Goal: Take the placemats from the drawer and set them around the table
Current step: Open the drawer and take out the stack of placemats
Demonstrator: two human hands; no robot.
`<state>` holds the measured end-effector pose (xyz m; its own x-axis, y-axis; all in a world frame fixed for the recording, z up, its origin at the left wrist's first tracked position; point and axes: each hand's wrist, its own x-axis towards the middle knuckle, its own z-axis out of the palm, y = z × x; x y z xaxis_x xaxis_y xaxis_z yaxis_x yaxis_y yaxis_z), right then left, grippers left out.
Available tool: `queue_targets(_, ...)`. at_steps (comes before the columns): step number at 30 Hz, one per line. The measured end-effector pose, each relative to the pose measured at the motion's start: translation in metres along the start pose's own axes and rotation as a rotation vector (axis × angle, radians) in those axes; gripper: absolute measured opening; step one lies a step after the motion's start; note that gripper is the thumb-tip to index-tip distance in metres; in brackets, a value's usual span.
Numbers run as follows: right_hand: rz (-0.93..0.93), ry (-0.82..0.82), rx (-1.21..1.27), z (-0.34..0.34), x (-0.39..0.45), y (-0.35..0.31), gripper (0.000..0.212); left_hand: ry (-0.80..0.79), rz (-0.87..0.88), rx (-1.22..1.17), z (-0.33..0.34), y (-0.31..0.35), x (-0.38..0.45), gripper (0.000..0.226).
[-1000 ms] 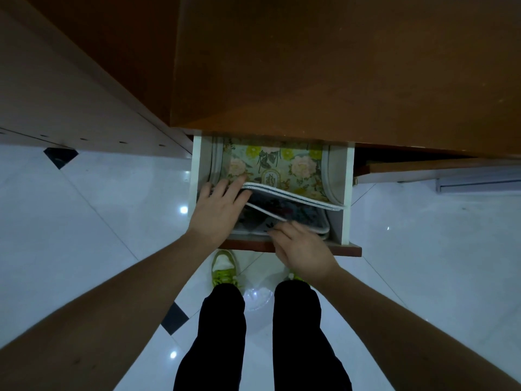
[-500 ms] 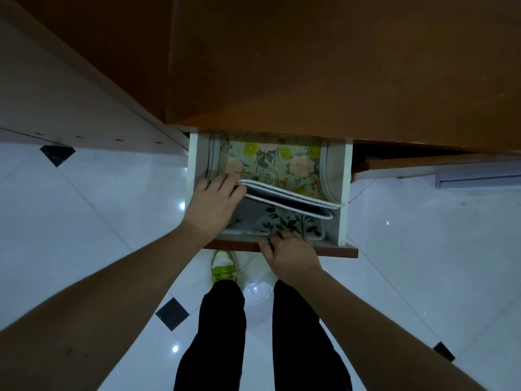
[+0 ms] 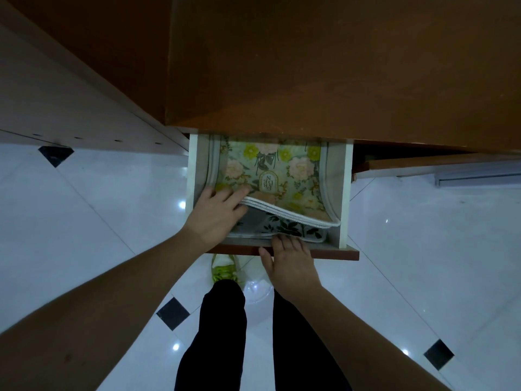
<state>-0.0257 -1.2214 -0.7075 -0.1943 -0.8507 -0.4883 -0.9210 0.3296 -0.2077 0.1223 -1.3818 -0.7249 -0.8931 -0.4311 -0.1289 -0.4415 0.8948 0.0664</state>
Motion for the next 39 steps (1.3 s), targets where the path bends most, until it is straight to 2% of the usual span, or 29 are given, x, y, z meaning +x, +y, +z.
queue_targets(3, 0.009, -0.002, 0.01, 0.004, -0.002, 0.002, 0.073, -0.086, -0.033, 0.004, 0.01, 0.013, -0.01, 0.029)
queue_targets(6, -0.019, -0.011, 0.06, 0.006, -0.004, 0.006, 0.078, -0.247, -0.086, -0.009, 0.009, 0.017, -0.009, 0.06)
queue_targets(7, -0.03, -0.006, 0.069, 0.006, -0.005, 0.007, 0.077, -0.294, -0.091, -0.005, 0.006, 0.018, -0.007, 0.063)
queue_targets(13, -0.055, 0.041, 0.079, 0.007, -0.01, 0.009, 0.056, -0.502, -0.04, 0.074, 0.006, 0.024, 0.004, 0.04)
queue_targets(19, -0.063, 0.062, 0.094, 0.011, -0.014, 0.01, 0.056, -0.373, 0.069, 0.038, 0.015, 0.02, 0.001, 0.021)
queue_targets(24, -0.119, 0.09, 0.114, 0.011, -0.024, 0.01, 0.068, -0.27, 0.045, 0.004, 0.02, 0.019, -0.005, 0.014)
queue_targets(30, -0.123, 0.058, 0.115, 0.009, -0.027, 0.013, 0.067, -0.154, 0.044, -0.062, 0.021, 0.017, -0.01, 0.017)
queue_targets(35, -0.138, 0.069, 0.115, 0.005, -0.019, 0.013, 0.055, 0.03, 0.021, -0.063, 0.016, 0.011, -0.017, 0.021)
queue_targets(39, -0.155, 0.017, 0.128, 0.002, -0.007, 0.013, 0.046, 0.094, -0.003, -0.032, 0.01, 0.005, -0.016, 0.029)
